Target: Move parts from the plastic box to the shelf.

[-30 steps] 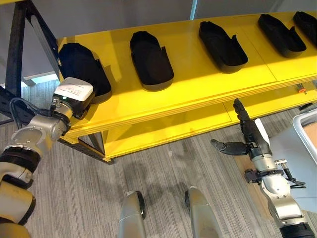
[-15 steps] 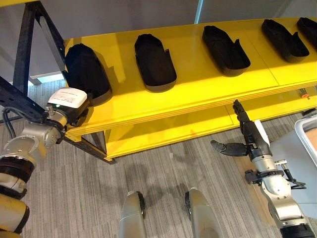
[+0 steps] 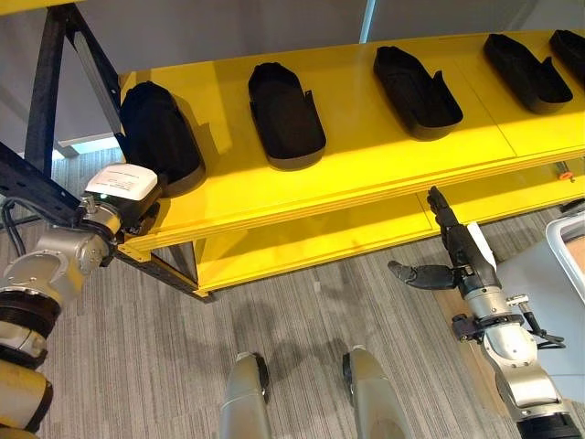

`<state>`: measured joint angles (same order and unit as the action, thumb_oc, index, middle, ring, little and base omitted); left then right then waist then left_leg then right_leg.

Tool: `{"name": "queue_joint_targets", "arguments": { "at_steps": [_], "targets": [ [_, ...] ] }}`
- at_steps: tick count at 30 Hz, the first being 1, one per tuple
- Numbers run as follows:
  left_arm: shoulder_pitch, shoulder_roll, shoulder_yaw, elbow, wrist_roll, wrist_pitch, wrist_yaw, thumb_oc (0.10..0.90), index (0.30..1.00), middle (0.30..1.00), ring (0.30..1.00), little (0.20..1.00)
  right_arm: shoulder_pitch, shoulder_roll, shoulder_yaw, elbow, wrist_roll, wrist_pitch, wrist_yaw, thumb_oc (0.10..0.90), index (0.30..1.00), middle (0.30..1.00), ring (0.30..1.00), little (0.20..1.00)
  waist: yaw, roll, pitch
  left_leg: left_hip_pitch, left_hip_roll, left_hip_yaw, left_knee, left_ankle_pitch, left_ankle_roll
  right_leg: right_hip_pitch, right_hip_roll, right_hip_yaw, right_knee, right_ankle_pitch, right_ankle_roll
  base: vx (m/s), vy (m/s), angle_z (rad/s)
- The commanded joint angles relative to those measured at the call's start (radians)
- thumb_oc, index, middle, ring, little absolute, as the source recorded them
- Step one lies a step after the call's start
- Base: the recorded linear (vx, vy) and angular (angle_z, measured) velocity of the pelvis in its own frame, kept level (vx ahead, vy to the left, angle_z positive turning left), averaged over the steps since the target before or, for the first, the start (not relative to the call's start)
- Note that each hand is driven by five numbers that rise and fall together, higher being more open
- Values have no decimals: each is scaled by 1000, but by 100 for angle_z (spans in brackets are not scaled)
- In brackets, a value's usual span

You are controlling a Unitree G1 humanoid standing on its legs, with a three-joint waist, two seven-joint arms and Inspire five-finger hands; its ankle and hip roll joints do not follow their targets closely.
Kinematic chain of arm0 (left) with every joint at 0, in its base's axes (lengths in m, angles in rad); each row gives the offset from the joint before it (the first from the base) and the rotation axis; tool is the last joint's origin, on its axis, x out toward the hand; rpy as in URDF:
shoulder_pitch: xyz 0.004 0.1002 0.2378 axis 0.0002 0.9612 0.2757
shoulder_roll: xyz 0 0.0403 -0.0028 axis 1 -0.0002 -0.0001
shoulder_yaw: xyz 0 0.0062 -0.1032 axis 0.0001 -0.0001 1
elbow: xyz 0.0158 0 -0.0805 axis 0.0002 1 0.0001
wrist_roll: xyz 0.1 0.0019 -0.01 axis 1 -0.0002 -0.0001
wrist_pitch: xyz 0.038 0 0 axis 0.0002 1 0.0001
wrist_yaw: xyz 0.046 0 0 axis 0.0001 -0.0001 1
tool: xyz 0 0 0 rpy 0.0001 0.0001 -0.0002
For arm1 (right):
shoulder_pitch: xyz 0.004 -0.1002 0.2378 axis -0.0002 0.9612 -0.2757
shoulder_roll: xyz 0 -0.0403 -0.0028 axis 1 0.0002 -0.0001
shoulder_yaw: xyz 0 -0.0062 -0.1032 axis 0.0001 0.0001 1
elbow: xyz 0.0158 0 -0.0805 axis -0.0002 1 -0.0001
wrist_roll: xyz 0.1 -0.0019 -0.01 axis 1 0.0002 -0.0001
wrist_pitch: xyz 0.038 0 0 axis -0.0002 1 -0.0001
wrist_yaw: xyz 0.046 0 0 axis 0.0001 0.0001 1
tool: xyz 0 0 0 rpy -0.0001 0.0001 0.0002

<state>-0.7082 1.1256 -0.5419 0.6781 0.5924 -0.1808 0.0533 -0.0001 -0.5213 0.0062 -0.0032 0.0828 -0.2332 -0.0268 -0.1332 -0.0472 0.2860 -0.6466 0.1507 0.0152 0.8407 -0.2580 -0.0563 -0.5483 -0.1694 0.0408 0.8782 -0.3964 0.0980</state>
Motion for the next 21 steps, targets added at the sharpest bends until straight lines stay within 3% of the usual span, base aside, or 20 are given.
{"name": "queue_joint_targets", "arguments": {
  "at_steps": [1, 21],
  "targets": [
    [-21, 106, 68, 35, -1, 44, 32, 900, 1000, 1000, 1000, 1000, -28, -26, -119, -148, 22, -82, -25, 900, 1000, 1000, 1000, 1000, 9, 24, -65, 43, 64, -69, -30, -14, -12, 136, -72, 22, -162, 65, 13, 0, 0, 0],
    [-156, 93, -49, 255, 83, 57, 90, 900, 1000, 1000, 1000, 1000, -15, -47, -91, -160, 19, -99, -39, 900, 1000, 1000, 1000, 1000, -4, 35, -73, 53, 63, -58, -36, -10, -9, 135, -80, 32, -173, 81, 23, 0, 0, 0]
  ]
}}
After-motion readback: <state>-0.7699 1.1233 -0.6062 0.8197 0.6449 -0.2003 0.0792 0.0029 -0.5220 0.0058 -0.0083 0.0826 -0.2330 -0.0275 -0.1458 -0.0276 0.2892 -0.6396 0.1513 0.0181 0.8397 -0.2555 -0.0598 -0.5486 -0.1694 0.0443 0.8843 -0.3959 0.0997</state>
